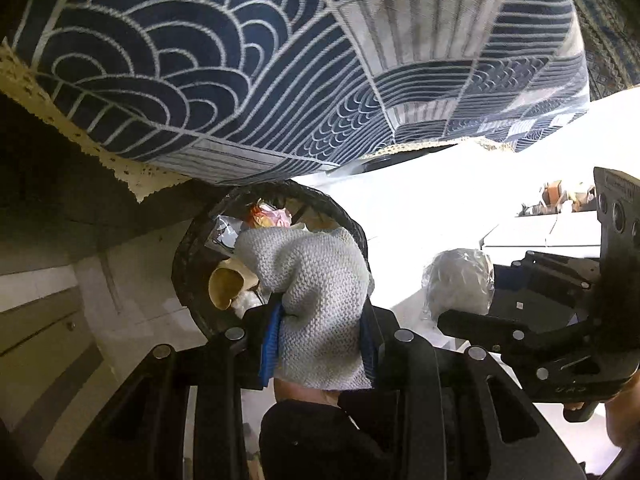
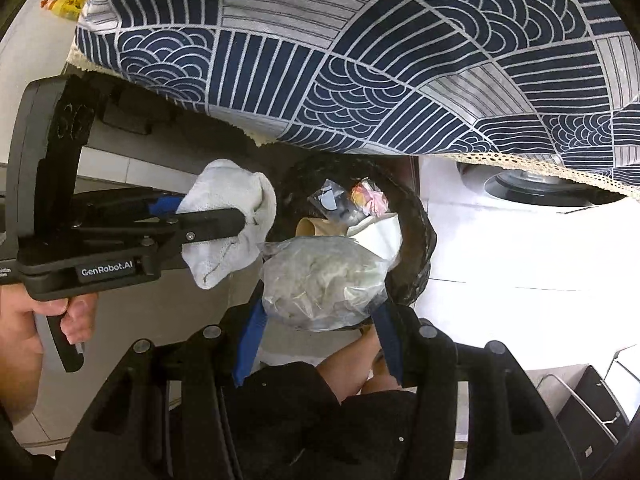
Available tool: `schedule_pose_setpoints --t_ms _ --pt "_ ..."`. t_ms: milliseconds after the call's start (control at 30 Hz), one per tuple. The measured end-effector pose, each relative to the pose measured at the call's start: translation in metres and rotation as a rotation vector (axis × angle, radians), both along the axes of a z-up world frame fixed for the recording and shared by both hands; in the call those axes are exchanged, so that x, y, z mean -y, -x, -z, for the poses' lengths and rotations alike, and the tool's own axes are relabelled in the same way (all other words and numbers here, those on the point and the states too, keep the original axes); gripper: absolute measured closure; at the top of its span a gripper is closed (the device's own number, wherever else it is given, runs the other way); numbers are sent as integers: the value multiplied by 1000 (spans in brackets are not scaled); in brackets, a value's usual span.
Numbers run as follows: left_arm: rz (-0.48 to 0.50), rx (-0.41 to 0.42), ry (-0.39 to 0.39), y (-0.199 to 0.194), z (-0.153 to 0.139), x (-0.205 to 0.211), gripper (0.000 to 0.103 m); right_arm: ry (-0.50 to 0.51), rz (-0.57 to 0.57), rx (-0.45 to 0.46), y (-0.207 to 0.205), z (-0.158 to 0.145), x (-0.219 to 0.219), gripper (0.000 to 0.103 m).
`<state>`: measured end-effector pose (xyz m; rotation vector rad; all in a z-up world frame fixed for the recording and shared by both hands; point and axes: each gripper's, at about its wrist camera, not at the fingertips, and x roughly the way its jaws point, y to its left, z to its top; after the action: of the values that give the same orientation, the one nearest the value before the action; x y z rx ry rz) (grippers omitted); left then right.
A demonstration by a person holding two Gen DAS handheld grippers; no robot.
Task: Collect trash
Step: 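Carry the plastic bag and white tissue down over the black bin with both tools, then open both tools to drop the plastic bag and tissue into the bin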
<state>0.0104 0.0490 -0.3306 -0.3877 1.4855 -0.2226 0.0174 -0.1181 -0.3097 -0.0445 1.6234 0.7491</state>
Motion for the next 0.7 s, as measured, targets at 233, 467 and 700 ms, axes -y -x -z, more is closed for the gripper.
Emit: schedule_pose_setpoints --t_ms 233,467,700 --pt "-45 -8 0 -6 -2 -6 28 4 -19 -19 -5 4 -7 29" --pt "-90 -19 -16 1 -6 -16 28 3 -12 -21 -8 -3 -5 26" --pt "-138 -7 -40 9 -25 -25 28 -16 6 26 -16 -33 10 26"
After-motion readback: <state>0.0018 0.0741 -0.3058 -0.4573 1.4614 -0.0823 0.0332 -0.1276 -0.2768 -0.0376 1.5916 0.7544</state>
